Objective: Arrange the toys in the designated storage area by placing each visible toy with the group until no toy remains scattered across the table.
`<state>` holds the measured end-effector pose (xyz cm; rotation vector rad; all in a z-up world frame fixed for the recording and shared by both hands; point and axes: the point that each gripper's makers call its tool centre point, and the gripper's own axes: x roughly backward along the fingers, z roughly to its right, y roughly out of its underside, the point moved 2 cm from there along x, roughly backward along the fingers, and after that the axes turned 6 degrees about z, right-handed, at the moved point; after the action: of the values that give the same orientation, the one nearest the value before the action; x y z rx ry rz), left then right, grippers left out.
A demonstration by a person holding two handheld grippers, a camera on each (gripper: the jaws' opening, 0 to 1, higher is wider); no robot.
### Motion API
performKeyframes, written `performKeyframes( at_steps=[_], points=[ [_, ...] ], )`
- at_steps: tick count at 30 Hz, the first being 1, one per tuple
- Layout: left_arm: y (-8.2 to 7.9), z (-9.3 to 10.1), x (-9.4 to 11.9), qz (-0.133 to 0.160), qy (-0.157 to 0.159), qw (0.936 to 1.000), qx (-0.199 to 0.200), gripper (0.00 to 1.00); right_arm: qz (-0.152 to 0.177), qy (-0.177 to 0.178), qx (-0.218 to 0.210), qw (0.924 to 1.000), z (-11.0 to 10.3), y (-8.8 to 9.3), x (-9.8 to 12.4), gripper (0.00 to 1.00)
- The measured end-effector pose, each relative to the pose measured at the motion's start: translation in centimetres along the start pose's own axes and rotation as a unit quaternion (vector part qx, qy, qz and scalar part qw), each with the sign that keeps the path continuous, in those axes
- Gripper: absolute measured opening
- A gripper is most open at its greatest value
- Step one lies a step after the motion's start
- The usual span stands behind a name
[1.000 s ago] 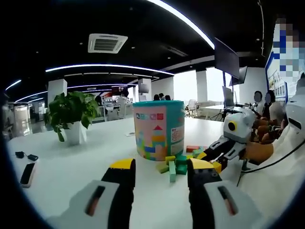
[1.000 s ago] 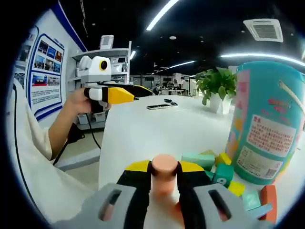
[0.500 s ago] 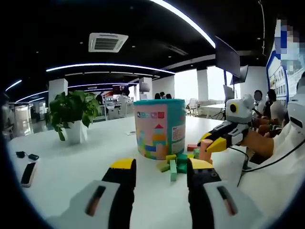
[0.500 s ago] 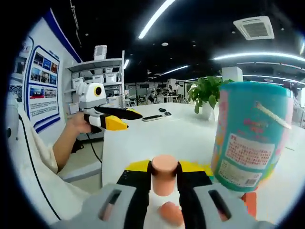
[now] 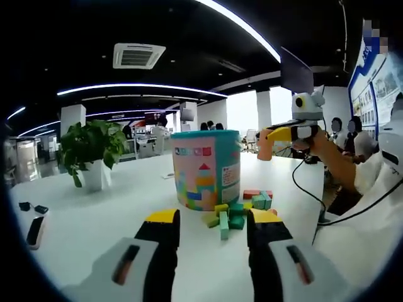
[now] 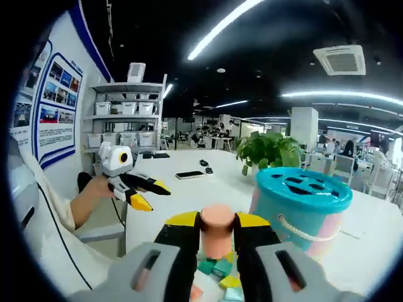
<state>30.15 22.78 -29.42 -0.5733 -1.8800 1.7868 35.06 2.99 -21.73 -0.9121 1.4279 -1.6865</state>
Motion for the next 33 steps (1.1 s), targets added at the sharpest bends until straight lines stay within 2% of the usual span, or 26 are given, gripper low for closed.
performKeyframes(
  at_steps=[2, 5, 14, 16, 18, 20, 22, 25, 29, 33],
  points=[
    [0.1, 0.0, 0.0, -0.001, 0.000, 1.0000, 0.000, 0.43, 0.012, 0.020, 0.018, 0.9996, 1.0, -1.2, 0.5, 0.21],
    [0.1, 0.0, 0.0, -0.001, 0.000, 1.0000, 0.001, 0.43, 0.021, 0.024, -0.006, 0.9995, 2.1, -2.7, 0.9, 0.21],
    [0.2, 0.2, -0.2, -0.005, 0.004, 1.0000, 0.001, 0.43, 0.047, 0.058, 0.004, 0.9972, 5.5, -7.0, 0.5, 0.20],
    [0.2, 0.3, -0.3, -0.005, 0.005, 1.0000, 0.000, 0.43, 0.048, 0.065, 0.005, 0.9967, 6.2, -7.5, 0.3, 0.20],
    [0.3, 0.4, -0.4, -0.006, 0.007, 1.0000, 0.000, 0.43, 0.042, 0.084, 0.016, 0.9954, 7.8, -8.5, -0.3, 0.20],
    [0.4, 0.4, -0.4, -0.007, 0.008, 0.9999, 0.000, 0.43, 0.038, 0.112, 0.047, 0.9919, 9.1, -9.1, -0.5, 0.20],
    [0.4, 0.4, -0.4, -0.007, 0.007, 0.9999, 0.000, 0.43, 0.036, 0.117, 0.046, 0.9914, 9.8, -9.3, -1.1, 0.20],
    [0.4, 0.4, -0.3, -0.007, 0.007, 1.0000, 0.002, 0.43, 0.032, 0.108, 0.013, 0.9936, 10.5, -9.2, -1.9, 0.20],
    [0.5, 0.4, -0.3, -0.009, 0.008, 0.9999, 0.002, 0.43, 0.020, 0.112, 0.011, 0.9934, 11.9, -9.1, -3.3, 0.20],
    [0.4, 0.4, -0.3, -0.009, 0.007, 0.9999, 0.001, 0.43, -0.006, 0.121, 0.011, 0.9925, 13.6, -8.6, -4.4, 0.21]
  ],
)
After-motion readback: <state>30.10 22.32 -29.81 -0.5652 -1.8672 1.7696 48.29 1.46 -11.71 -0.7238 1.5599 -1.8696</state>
